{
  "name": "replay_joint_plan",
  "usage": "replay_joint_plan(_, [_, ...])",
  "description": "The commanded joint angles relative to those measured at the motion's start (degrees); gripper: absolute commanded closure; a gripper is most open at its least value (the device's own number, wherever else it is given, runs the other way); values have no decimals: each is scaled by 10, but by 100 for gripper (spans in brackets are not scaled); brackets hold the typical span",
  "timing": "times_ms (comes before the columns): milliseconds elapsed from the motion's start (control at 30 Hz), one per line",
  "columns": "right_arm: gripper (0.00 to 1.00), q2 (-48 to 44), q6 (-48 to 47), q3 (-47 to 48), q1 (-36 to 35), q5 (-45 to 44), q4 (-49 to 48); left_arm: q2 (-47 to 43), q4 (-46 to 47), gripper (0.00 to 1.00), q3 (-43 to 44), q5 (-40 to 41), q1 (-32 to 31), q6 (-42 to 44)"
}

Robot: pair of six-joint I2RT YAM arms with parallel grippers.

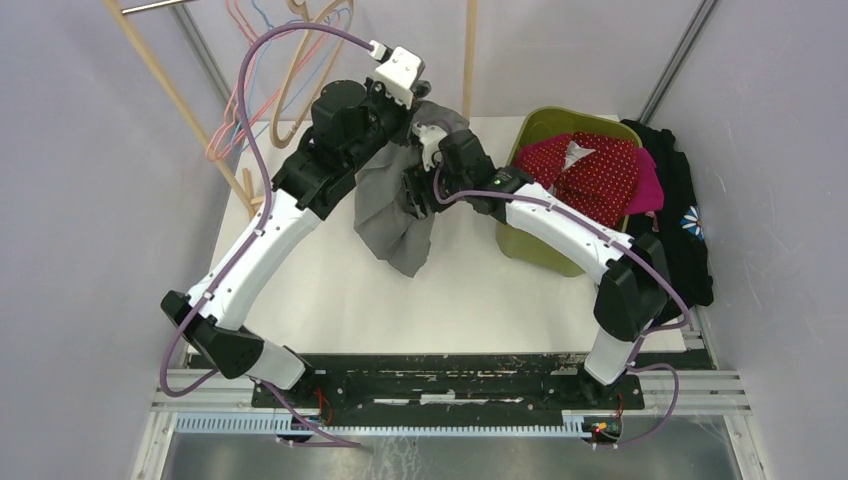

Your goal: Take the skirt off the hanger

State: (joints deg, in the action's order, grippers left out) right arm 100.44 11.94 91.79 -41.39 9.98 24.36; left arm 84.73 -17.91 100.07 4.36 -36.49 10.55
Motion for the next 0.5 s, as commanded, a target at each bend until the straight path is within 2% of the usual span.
replay_joint_plan(0, [37, -1, 4, -53, -4, -33, -37, -30, 71, 97, 3, -17, -15, -18])
replay_joint_plan(67, [68, 0, 2, -64, -4, -37, -42, -36, 70, 97, 3, -15, -17, -18])
replay_joint_plan(133, [91, 0, 0, -71, -3, -49, -43, -45, 69, 97, 5, -13, -17, -18])
replay_joint_plan(167, [98, 0, -7, -70, -3, -58, -39, -51, 68, 97, 6, -11, -17, -18])
replay_joint_plan(333, [99, -27, -87, -20, 14, -101, 13, -76, 32, 97, -13, -5, -17, -4])
replay_joint_plan(433, [99, -45, -100, 47, 53, -84, 52, -111, 28, 97, -83, 7, -17, -3])
replay_joint_plan(467, [99, -51, -101, 68, 66, -79, 63, -129, 36, 94, -118, 11, -17, -3])
